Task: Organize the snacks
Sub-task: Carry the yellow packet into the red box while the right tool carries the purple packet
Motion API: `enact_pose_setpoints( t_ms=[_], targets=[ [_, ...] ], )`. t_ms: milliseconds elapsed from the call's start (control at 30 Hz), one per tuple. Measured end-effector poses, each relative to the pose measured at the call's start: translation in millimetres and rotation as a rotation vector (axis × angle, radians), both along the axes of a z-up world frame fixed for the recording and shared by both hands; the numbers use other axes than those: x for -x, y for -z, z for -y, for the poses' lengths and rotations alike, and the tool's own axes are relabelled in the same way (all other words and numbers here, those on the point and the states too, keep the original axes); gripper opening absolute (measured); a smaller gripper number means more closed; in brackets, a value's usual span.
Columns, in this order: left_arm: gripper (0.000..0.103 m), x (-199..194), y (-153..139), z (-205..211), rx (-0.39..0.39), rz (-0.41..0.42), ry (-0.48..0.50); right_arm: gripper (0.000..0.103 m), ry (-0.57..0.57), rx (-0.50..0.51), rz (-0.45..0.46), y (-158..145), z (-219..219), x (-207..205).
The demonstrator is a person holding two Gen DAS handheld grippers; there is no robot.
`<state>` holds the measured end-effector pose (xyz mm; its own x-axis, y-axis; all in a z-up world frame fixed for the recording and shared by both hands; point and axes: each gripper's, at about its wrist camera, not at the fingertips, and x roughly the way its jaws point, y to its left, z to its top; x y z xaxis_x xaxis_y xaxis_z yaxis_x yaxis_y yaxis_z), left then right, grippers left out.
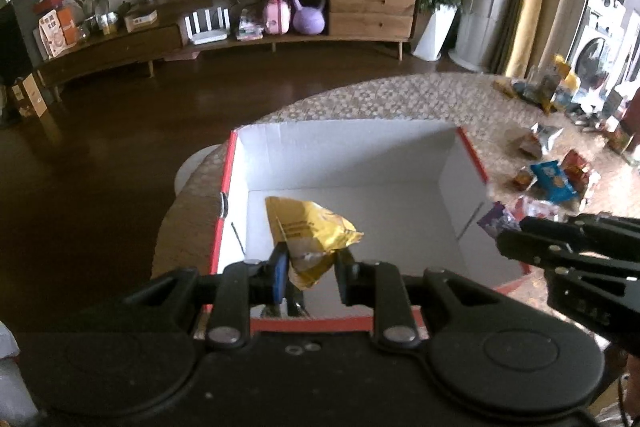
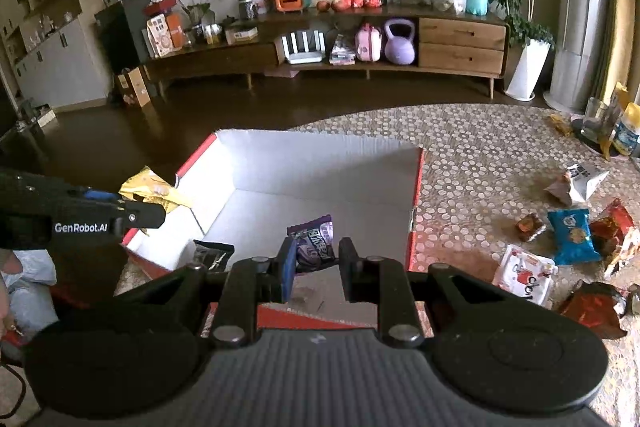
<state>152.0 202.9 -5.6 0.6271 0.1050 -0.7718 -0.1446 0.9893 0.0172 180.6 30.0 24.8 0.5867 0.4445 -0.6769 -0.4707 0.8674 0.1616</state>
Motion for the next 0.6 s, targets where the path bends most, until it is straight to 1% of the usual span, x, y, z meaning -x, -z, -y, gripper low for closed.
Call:
enact_pose_setpoints(
  t_ms=[333, 600],
  targets=[
    [0.022, -32.7, 30.2, -9.1, -0.026, -0.051, 0.003, 0.022, 0.002, 0.06, -0.051, 31.4, -18.9, -28.1],
    [0.022, -50.7, 52.1, -5.4, -0.029, -0.094, 0.015, 0.022, -0.007, 0.078, -0.079, 42.9, -28.1, -36.0]
  ],
)
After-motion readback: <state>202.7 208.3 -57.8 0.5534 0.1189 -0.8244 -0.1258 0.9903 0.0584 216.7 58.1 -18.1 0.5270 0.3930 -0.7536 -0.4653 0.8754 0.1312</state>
